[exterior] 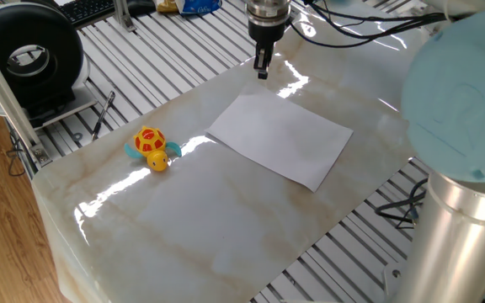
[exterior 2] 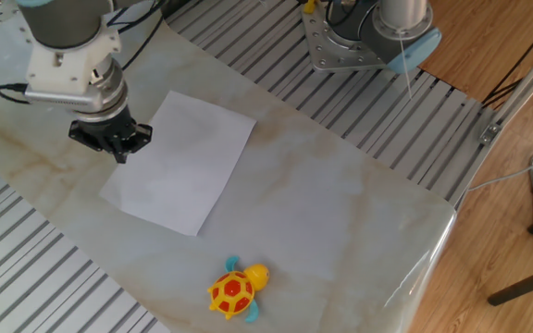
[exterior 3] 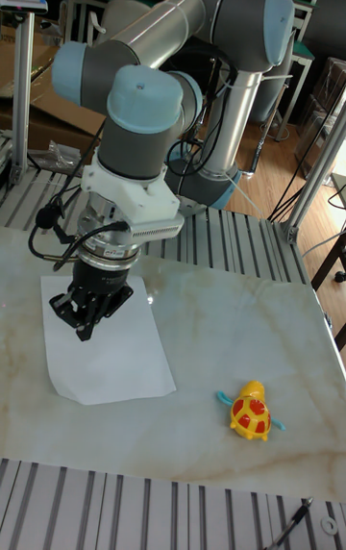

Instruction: Flip over and spread out the paper that is laid flat on the table

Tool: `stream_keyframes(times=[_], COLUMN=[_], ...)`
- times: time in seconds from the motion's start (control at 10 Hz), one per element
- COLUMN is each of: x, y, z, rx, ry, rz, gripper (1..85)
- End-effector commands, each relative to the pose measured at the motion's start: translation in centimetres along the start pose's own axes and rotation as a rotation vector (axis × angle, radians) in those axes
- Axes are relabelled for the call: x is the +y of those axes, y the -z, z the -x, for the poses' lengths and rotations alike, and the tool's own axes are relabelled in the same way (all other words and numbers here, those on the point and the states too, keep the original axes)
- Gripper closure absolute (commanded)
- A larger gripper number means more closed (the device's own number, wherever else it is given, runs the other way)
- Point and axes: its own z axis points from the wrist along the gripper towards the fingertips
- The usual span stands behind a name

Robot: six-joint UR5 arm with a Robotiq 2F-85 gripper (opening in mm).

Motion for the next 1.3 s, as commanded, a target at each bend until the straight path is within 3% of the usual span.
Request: stream_keyframes(times=[0.0,0.2,0.3,0.5,0.6,0.7,0.8,0.9,1.0,1.1,1.2], x=[-0.8,-3.9,-4.1,-3.4,-2.7,-2.5,-2.6,-2.2,-1.3,-1.9,-2.1], y=[0.7,-2.7,-3.8,-3.9,-4.0,-3.9,-3.0,-2.6,-2.6,-3.1,-3.8], z=[-0.2,0.8,1.6,1.7,1.7,-0.1,-0.2,0.0,0.2,0.2,1.0], rx=[0.01,0.004,-0.006,-0.007,-0.008,0.061,0.064,0.044,0.029,0.037,0.019], ry=[0.044,0.085,0.086,0.062,-0.019,-0.114,-0.097,-0.038,-0.034,-0.032,-0.037], rz=[-0.04,-0.058,-0.053,-0.032,-0.002,-0.002,-0.027,-0.02,0.014,0.004,0.015], gripper=[0.7,1.0,0.7,0.7,39.3,62.0,61.7,25.0,5.3,4.7,15.0])
